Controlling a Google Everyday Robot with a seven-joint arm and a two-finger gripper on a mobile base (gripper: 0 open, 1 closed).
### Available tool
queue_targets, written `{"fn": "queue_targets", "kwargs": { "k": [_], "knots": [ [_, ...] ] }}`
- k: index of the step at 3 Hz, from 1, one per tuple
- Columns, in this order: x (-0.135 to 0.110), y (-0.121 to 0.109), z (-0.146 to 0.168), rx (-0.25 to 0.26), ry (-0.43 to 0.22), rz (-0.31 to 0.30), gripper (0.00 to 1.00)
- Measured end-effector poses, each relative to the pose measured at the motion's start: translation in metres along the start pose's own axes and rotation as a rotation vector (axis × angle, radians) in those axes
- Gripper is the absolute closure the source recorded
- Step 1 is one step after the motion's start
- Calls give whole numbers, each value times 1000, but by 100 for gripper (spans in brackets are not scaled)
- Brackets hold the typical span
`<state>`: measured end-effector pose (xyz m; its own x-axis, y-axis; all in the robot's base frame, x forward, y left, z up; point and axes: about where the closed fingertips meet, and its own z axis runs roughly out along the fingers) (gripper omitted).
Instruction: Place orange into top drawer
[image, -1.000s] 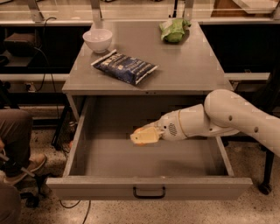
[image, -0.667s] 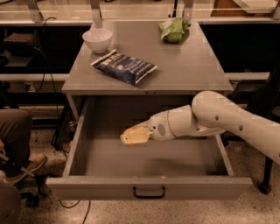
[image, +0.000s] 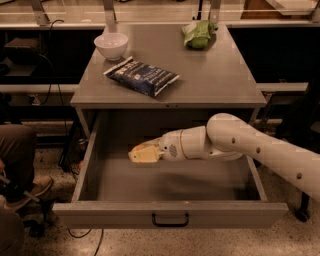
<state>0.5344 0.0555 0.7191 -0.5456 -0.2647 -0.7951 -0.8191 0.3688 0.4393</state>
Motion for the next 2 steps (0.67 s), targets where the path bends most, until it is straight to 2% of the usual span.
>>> {"fn": "queue_targets", "kwargs": {
  "k": [1,2],
  "knots": [
    [-5,-13,6,18,-35,-30,82],
    [-3,-26,16,38,-51,-48,58]
  ]
}}
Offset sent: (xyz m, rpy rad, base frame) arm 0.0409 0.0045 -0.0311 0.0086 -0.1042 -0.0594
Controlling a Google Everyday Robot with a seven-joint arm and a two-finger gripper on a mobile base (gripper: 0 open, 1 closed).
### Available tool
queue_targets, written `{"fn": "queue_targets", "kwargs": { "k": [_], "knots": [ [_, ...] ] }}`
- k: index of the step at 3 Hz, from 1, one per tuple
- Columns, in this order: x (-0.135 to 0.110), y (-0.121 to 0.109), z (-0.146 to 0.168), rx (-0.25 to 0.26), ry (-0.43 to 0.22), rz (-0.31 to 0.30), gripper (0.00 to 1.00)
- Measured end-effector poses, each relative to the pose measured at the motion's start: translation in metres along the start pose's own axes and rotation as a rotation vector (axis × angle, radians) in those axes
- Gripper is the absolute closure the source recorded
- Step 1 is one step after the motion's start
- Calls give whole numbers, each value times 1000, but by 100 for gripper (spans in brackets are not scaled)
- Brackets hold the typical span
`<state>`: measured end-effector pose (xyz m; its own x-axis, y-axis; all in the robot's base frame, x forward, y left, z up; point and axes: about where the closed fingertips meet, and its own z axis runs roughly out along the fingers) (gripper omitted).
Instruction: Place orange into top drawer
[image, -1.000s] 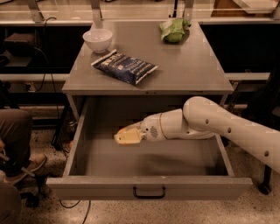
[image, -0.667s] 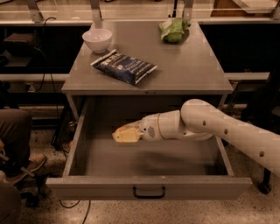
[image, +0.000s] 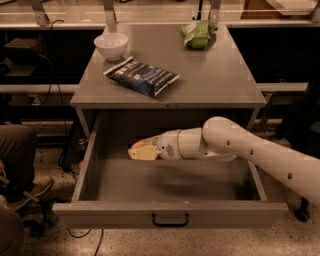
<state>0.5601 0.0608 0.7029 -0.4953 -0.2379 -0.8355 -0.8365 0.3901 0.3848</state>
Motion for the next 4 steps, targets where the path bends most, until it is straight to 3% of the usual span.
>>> {"fn": "queue_targets", "kwargs": {
  "k": [1,2,3,4],
  "knots": [
    [7,-8,16,16,24,-30,27],
    [11,-9,25,14,41,-42,5],
    [15,-10,30,19,55,-45,0],
    [17,-33,8,70,18,2,0]
  ]
}}
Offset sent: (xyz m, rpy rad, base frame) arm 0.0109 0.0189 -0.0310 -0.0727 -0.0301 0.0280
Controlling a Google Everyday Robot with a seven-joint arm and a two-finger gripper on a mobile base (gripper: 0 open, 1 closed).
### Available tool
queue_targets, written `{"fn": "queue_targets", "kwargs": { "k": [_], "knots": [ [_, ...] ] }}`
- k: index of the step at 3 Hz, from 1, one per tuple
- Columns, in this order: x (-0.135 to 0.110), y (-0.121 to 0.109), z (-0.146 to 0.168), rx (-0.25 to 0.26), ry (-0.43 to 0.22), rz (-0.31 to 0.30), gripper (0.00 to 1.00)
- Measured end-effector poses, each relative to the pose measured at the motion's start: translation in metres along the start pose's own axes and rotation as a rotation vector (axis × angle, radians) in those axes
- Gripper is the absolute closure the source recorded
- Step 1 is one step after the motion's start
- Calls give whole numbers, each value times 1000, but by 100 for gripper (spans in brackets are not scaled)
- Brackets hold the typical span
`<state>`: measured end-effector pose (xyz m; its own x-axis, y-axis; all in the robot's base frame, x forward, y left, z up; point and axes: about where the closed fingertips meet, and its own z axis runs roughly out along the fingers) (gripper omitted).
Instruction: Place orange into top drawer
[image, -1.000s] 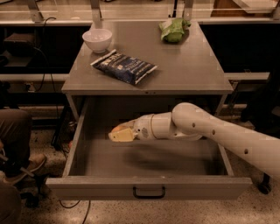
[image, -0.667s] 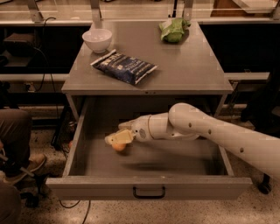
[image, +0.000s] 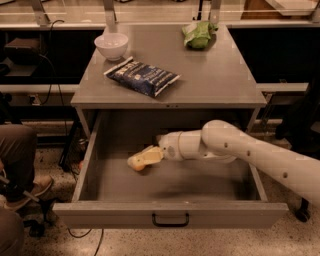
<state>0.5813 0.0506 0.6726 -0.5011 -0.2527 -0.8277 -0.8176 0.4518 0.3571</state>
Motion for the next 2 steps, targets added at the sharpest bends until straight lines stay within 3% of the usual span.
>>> {"fn": "queue_targets", "kwargs": {
  "k": [1,2],
  "knots": [
    [-1,-31,-31,65,-50,48,0],
    [-7,-81,-85,176,-93,73,0]
  ]
}}
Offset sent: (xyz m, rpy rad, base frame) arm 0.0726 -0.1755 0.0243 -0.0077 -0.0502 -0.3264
